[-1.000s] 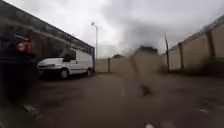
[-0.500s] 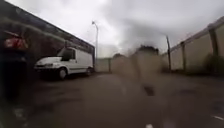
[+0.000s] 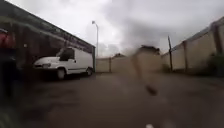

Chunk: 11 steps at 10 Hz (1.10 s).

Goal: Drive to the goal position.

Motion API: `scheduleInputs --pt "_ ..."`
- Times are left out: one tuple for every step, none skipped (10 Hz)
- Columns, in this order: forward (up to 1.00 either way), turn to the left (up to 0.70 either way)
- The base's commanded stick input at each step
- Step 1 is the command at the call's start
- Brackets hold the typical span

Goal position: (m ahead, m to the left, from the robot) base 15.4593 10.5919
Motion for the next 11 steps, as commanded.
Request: scheduleInputs --pt "0.5 0.02" --pt "0.5 0.02" --pt "0.5 0.02" --pt "0.5 0.02" --pt "0.5 0.02" --pt "0.5 0.02" --pt "0.5 0.02" --pt "0.5 0.02" --pt "0.5 0.02" --pt "0.5 0.02" --pt "0.5 0.02"
